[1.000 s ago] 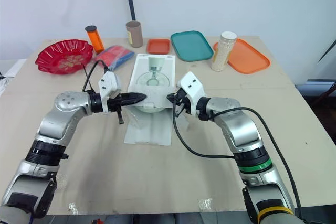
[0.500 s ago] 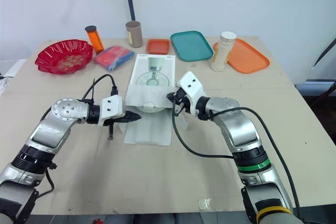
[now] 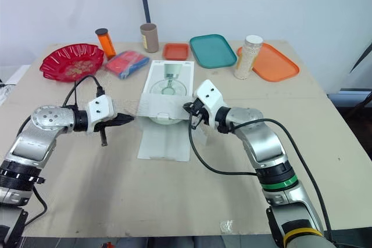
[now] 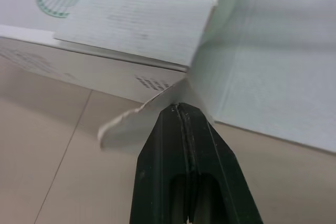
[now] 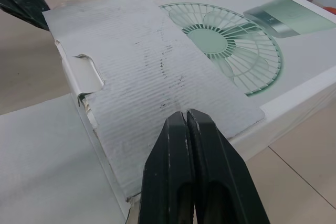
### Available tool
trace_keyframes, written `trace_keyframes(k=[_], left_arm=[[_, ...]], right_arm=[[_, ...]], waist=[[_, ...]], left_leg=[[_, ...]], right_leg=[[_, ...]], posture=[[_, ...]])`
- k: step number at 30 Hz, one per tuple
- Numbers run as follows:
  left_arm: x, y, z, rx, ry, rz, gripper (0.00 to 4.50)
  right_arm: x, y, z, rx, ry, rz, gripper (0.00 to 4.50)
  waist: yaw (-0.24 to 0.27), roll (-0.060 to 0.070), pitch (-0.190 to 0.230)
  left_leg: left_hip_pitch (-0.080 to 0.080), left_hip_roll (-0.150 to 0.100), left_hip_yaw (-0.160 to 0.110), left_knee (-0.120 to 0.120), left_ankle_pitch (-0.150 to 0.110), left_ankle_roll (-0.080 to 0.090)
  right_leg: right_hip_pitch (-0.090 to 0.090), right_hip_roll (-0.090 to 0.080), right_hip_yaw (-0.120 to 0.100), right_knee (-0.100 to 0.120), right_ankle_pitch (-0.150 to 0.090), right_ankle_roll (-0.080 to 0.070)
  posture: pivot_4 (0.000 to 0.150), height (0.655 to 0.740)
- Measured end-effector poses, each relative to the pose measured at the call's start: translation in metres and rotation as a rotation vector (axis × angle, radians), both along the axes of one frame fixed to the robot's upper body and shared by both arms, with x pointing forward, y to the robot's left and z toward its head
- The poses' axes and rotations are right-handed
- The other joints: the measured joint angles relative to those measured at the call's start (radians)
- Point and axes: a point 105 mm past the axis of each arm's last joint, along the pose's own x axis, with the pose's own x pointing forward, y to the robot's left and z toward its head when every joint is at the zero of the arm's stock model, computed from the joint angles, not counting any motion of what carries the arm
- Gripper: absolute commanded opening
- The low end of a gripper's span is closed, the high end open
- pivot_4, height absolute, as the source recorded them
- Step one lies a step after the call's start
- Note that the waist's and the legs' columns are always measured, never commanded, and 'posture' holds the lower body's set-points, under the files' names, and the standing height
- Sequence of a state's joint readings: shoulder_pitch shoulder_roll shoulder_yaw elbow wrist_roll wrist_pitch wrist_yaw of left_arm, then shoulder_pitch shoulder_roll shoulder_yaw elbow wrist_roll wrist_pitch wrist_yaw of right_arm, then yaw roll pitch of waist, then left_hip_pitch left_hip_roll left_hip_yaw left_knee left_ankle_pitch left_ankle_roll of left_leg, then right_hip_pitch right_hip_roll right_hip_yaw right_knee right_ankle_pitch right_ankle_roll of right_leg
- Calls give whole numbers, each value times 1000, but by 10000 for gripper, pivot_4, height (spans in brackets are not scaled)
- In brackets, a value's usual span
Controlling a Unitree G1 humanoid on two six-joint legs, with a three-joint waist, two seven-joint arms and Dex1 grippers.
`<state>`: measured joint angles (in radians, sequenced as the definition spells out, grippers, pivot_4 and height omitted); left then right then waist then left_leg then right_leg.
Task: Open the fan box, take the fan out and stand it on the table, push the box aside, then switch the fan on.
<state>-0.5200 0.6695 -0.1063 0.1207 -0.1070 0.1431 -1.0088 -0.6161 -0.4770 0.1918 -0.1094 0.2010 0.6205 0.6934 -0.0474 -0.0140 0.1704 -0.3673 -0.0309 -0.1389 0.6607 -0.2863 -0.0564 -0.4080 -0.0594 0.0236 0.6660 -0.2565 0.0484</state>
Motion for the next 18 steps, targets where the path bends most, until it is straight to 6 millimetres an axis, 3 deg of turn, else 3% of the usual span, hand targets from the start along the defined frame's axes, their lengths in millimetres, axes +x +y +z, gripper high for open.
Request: trace_keyframes(k=[7,18], left_arm=[[9,-7,-11,-158,14,81,0],[7,-8,-22,-216,56,115,0]], right_arm=[[1,0,0,-1,-3,0,456],[1,-1,0,-6,-4,-1,456]], waist=[[0,0,0],[0,0,0]], left_leg=[[0,0,0,0,0,0],[0,0,0,0,0,0]], right_leg=[[0,0,0,0,0,0],[0,0,0,0,0,0]], posture=[[1500,7400],[1500,7400]])
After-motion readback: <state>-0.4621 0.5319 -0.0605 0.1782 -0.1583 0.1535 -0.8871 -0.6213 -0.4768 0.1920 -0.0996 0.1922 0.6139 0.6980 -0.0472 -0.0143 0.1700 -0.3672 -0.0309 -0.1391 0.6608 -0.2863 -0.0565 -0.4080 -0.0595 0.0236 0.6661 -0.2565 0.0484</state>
